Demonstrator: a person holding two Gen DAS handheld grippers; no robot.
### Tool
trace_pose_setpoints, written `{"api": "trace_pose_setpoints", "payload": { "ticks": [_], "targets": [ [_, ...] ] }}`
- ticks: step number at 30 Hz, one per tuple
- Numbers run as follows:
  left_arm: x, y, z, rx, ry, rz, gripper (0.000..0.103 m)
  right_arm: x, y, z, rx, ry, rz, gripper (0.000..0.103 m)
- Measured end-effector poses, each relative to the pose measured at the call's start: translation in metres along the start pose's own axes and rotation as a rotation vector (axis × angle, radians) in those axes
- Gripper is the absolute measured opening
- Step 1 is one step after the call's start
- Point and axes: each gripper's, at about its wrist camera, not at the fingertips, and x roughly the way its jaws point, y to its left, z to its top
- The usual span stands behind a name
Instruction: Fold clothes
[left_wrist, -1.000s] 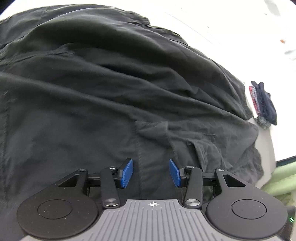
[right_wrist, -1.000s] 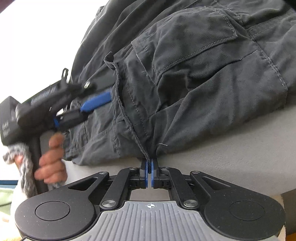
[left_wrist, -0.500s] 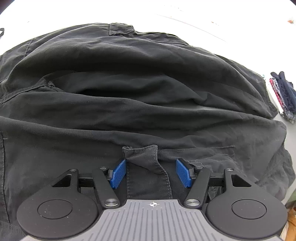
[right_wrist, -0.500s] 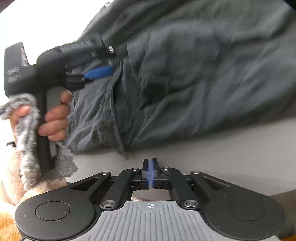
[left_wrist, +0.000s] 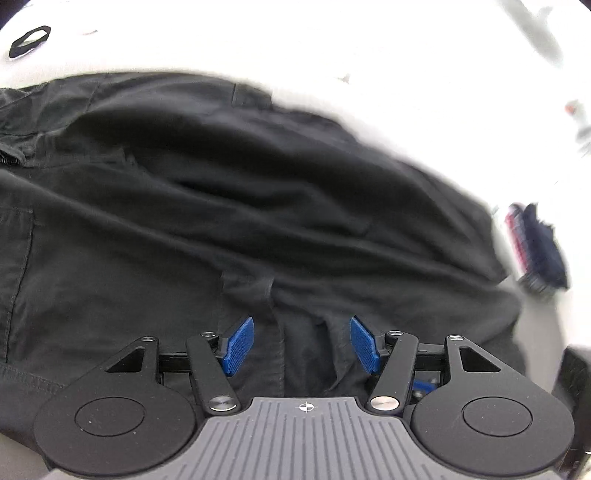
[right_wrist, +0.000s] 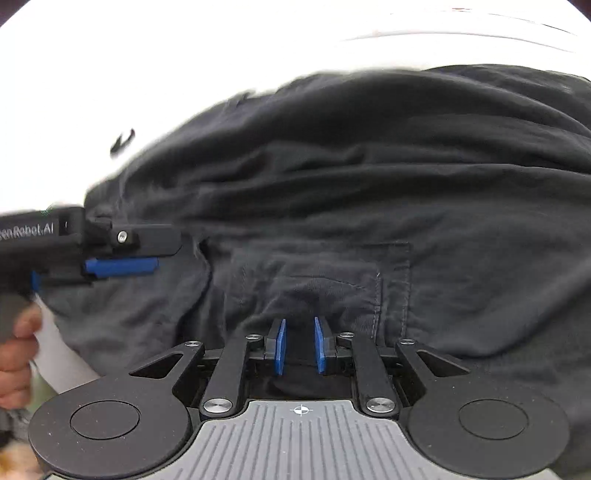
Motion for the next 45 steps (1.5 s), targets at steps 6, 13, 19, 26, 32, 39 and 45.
{"api": "trace_pose_setpoints", "payload": {
  "ticks": [6, 13, 19, 26, 32, 39, 45],
  "targets": [
    [0.022, 0.008, -0.005, -0.1, 0.027, 0.005, 0.063, 0.009, -0.004, 0.005, -0.042, 0.056, 0.042, 0.018],
    [-0.003, 0.013, 0.011, -0.162, -0.002, -0.047, 0.063, -0.039, -0.091, 0.031, 0.25, -0.161, -0.008, 0.053],
    [-0.006, 0.027, 0.039, -0.233, -0.034, -0.076, 0.063, -0.088, -0.205, 0.056, 0.549, -0.385, -0.363, 0.062],
    [0.013, 0.014, 0.044, -0.236, -0.06, 0.024, 0.063, -0.098, -0.332, 0.064, 0.809, -0.498, -0.375, 0.077],
    [0.02, 0.01, 0.033, -0.279, -0.068, 0.039, 0.063, -0.089, -0.337, 0.1, 0.483, -0.468, -0.342, 0.09],
    [0.022, 0.012, 0.032, -0.31, -0.081, 0.052, 0.063, -0.055, -0.334, 0.122, 0.359, -0.38, -0.326, 0.071],
    [0.02, 0.011, 0.031, -0.325, -0.087, 0.066, 0.064, -0.051, -0.333, 0.122, 0.33, -0.37, -0.34, 0.009]
  ]
}}
